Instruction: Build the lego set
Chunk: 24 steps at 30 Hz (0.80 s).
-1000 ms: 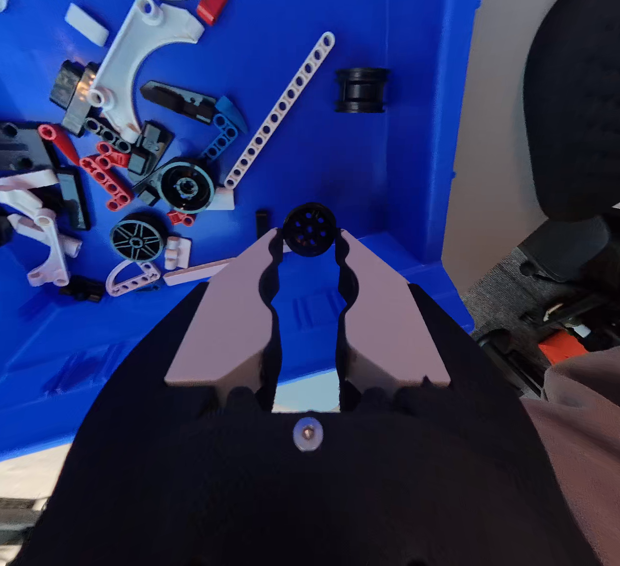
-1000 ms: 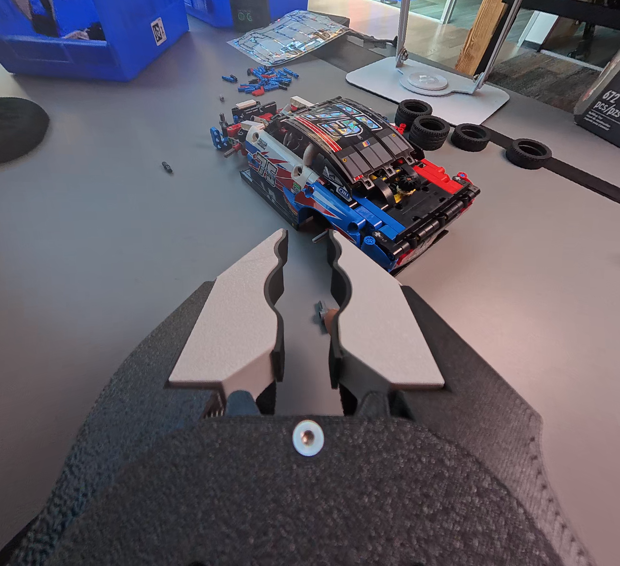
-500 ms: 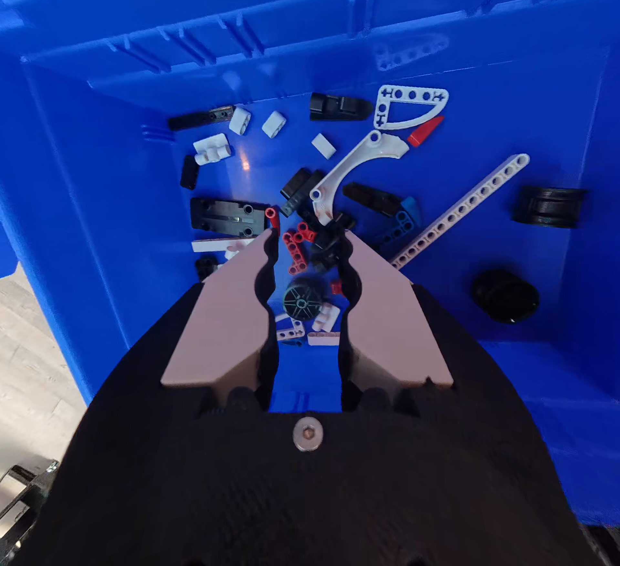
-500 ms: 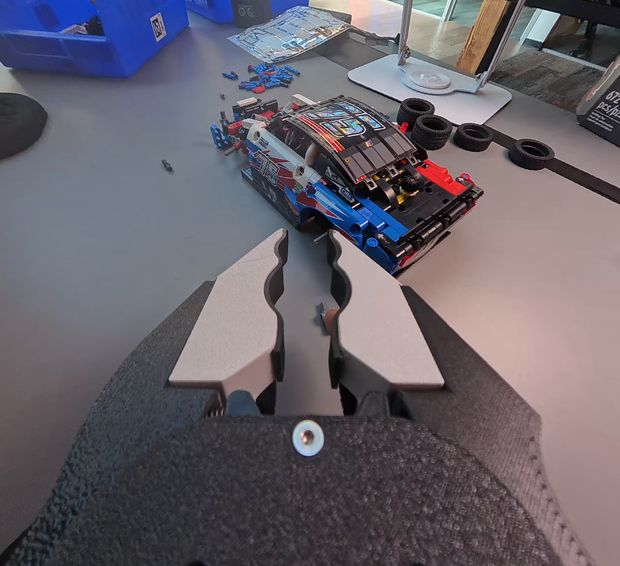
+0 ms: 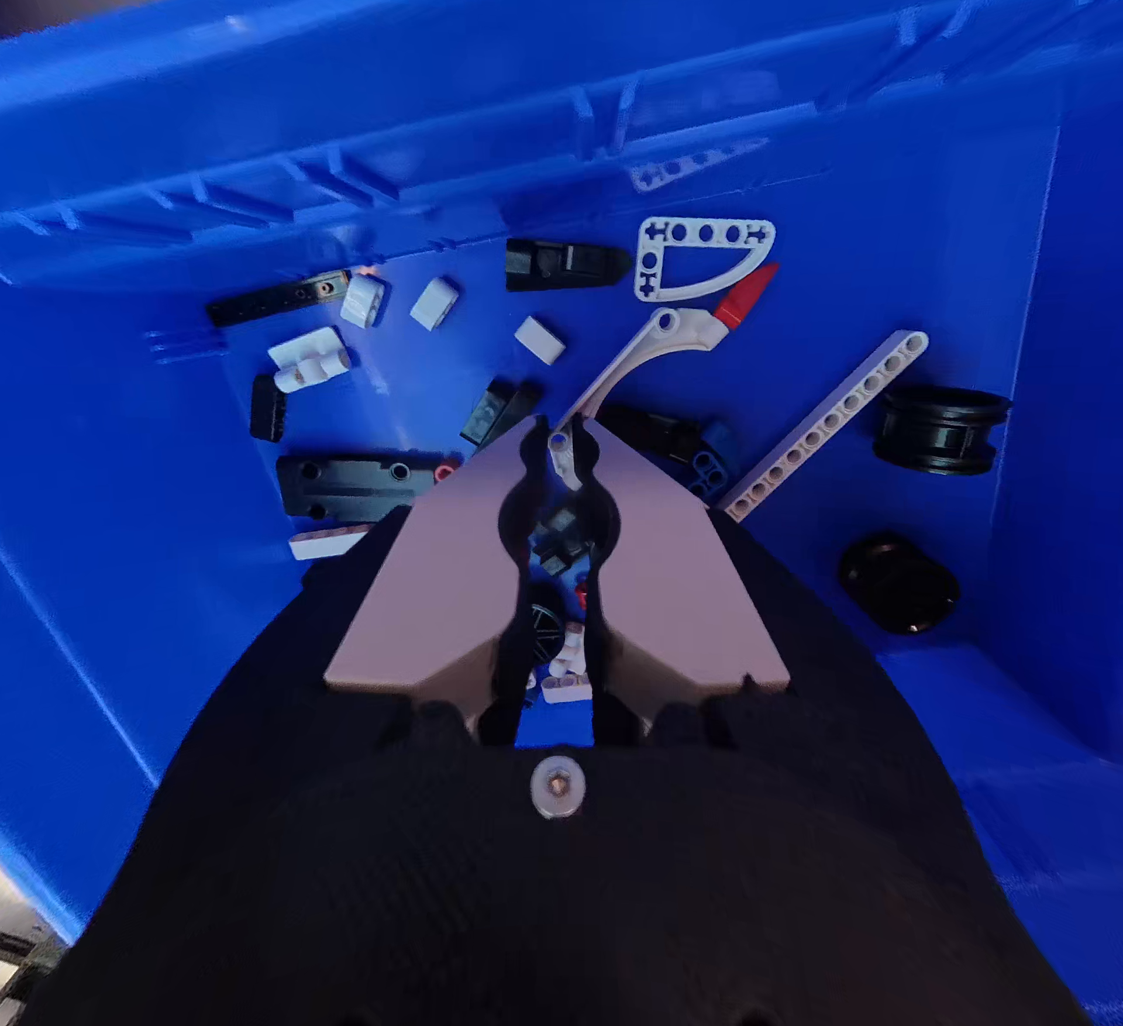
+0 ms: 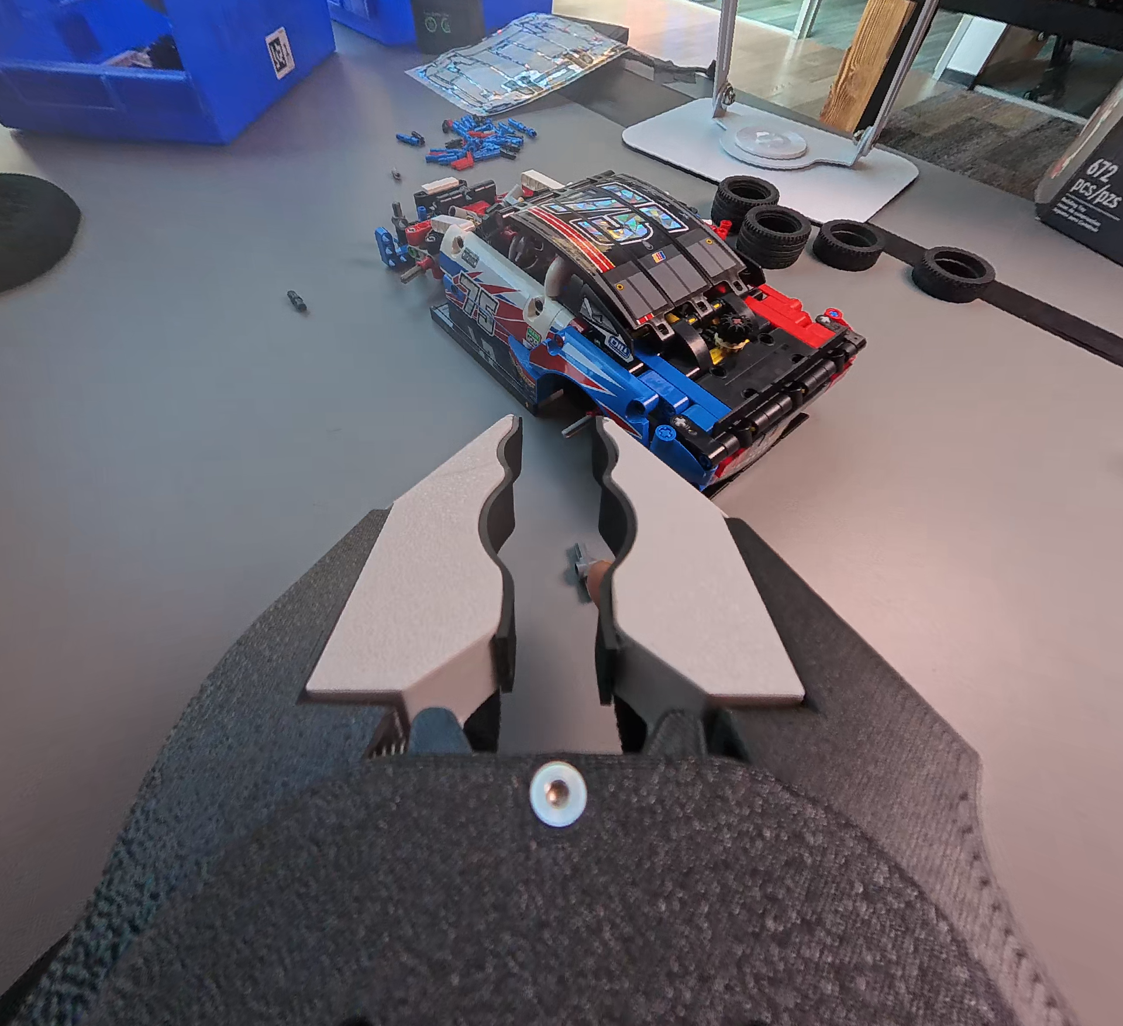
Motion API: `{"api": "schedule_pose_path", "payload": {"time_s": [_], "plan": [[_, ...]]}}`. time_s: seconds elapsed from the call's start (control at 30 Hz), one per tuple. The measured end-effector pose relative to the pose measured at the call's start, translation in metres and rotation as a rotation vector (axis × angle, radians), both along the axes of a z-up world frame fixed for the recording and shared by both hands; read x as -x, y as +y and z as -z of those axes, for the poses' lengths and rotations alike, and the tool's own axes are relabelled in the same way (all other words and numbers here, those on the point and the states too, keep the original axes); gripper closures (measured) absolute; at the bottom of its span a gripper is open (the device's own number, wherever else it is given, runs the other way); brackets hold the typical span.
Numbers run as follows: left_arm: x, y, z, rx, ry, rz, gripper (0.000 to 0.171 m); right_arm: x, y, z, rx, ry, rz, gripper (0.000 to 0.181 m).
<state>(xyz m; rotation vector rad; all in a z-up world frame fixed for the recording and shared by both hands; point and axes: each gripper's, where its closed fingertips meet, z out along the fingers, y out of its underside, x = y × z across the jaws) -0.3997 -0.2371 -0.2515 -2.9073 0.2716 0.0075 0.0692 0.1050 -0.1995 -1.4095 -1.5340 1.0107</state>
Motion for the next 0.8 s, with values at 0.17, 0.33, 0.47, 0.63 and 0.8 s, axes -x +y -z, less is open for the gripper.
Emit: {"api": "schedule_pose_path", "payload": {"time_s": [0.17,0.33,0.47,0.63,0.8], "plan": [[-0.038,-0.021,-0.016,-0.008,-0.174,-0.011,0.166,-0.001,-0.001,0.000,-0.003,0.000,-0.003,0.161],[-0.076,-0.055,-0.017,0.069,-0.250,0.043,0.148,-0.001,-0.002,0.001,-0.002,-0.001,-0.010,0.161],[-0.046,-0.045,-0.033,-0.068,-0.107,-0.044,0.141,0.001,-0.003,0.002,-0.004,-0.008,-0.017,0.161],[-0.023,-0.064,-0.014,0.116,-0.002,-0.092,0.127,0.001,-0.003,0.000,-0.007,-0.005,-0.014,0.161],[-0.027,-0.062,0.002,0.214,0.017,-0.055,0.141,0.000,-0.002,-0.001,-0.009,0.001,-0.004,0.161]]}}
